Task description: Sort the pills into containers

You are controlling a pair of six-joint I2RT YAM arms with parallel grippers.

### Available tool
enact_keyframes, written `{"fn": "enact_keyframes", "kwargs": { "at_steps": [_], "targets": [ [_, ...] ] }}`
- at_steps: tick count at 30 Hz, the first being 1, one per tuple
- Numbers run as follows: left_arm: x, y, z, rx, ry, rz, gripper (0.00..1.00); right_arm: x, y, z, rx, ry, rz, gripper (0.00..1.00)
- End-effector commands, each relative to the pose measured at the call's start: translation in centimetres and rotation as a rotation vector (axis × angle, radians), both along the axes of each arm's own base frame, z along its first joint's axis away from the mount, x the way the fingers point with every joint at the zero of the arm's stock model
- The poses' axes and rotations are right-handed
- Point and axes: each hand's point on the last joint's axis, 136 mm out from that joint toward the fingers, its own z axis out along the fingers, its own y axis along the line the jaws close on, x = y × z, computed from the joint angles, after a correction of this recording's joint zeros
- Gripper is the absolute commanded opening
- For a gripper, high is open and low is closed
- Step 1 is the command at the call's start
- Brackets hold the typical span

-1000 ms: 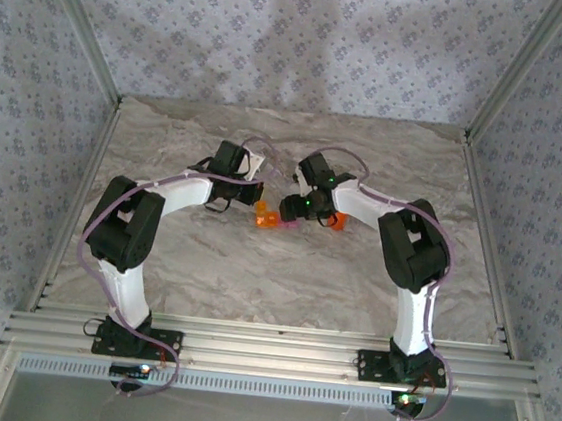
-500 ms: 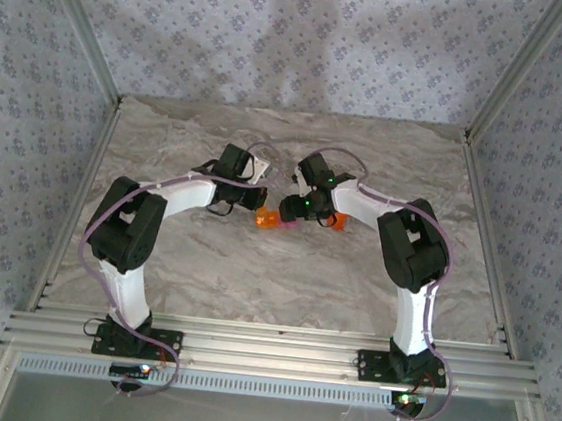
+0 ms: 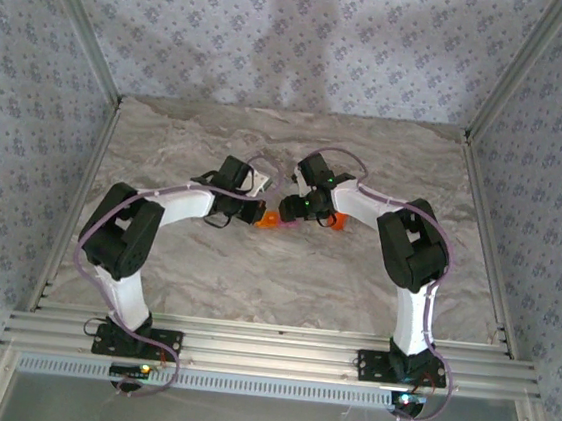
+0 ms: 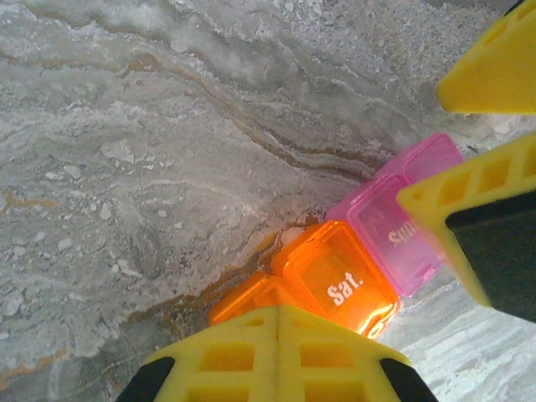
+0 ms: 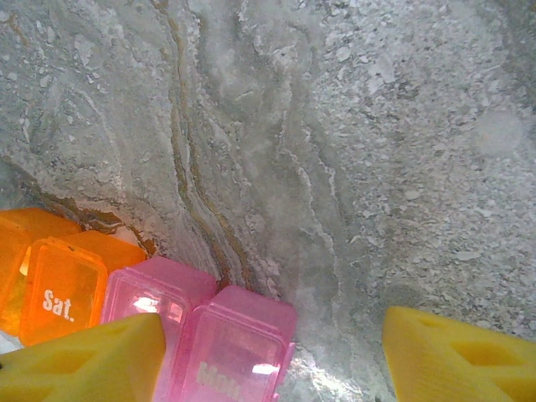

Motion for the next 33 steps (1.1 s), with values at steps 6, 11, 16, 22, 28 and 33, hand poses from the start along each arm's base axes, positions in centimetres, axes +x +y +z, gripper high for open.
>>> {"fn": "enact_keyframes", "kwargs": {
  "at_steps": [6,11,16,22,28,33],
  "targets": [
    [-1.4,-0.4,1.0,-0.018,-0.002,-0.021,0.0,-1.2,-0.8,-2.6,-0.073,0.062,0.016,0.7],
    [-1.9,-0.4,0.6,-0.012,0.009,-0.025,0.0,-1.3,-0.8,-2.7,-0.076,0.064,0.016,0.7],
    [-2.1,-0.2,-0.1,0.0,0.017,-0.022,0.0,-1.4,-0.9,-2.7,-0.078,0.067,0.016,0.7],
    [-2.1,-0.2,-1.1,0.009,0.03,-0.017,0.0,-1.5,-0.8,-2.7,-0.078,0.066,0.02,0.7],
    [-2.1,-0.2,-1.8,0.016,0.041,-0.02,0.0,-1.5,-0.8,-2.8,-0.08,0.068,0.019,0.7],
    [-2.3,-0.1,-2.4,0.021,0.052,-0.016,0.0,-1.6,-0.9,-2.9,-0.084,0.072,0.021,0.69]
  ]
}}
